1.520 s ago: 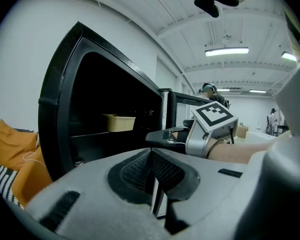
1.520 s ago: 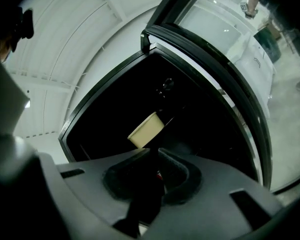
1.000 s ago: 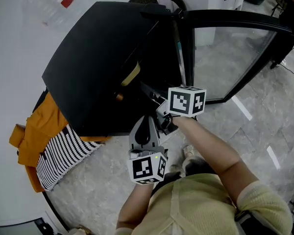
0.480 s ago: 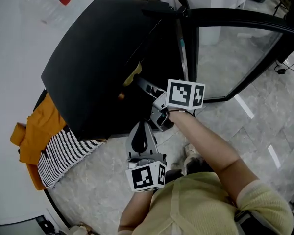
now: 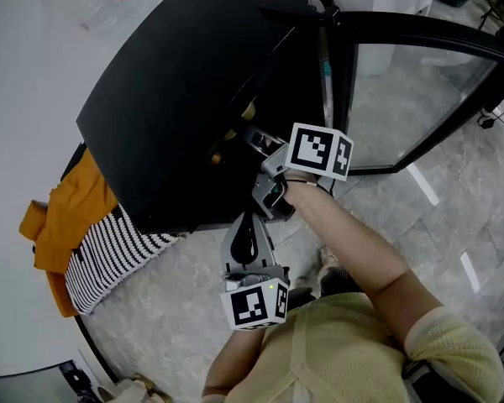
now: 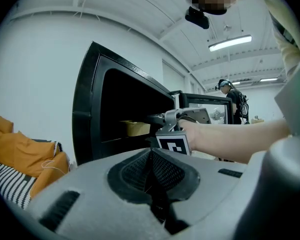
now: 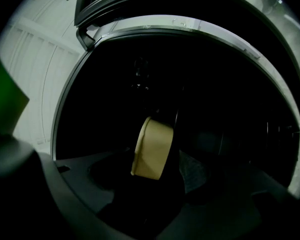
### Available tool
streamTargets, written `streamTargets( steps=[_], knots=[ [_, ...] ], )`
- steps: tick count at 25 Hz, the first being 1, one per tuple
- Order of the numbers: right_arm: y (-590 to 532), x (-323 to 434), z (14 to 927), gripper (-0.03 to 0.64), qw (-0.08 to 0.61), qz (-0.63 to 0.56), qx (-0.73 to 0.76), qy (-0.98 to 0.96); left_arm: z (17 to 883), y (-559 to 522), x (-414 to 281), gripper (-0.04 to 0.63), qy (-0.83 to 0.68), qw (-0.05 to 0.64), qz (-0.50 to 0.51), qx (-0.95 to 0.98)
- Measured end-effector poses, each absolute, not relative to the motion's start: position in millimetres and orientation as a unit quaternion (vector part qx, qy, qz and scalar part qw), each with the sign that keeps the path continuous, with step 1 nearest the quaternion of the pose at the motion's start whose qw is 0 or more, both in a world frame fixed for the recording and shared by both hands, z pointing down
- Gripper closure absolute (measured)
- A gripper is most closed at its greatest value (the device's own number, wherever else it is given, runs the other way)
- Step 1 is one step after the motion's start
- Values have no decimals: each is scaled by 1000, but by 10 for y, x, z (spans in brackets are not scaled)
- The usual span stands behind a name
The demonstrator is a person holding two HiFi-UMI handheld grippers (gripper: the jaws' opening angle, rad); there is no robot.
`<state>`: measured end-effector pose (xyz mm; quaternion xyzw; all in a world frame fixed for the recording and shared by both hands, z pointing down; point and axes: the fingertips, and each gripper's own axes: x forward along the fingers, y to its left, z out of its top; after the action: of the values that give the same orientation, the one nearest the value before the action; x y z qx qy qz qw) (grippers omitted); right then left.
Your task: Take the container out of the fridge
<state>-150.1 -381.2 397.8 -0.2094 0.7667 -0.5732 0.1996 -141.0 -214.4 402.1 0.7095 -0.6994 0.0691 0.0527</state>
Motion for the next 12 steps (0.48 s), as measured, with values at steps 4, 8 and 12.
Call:
streamTargets(
  steps=[4,8,12],
  knots=[
    [-3861,-1544,3997,342,207,-590,-219,749,4015,-2128,-1427,569,-698,50,73,711],
    [-3892,-1579,4001,342,209,-599,-228,739,4036,-2099,-1442,569,-698,52,75,710],
    [-3806,-1461,3990,342,217,-599,-227,736,4074,-1980,-1344,569,-700,46,74,709]
  ],
)
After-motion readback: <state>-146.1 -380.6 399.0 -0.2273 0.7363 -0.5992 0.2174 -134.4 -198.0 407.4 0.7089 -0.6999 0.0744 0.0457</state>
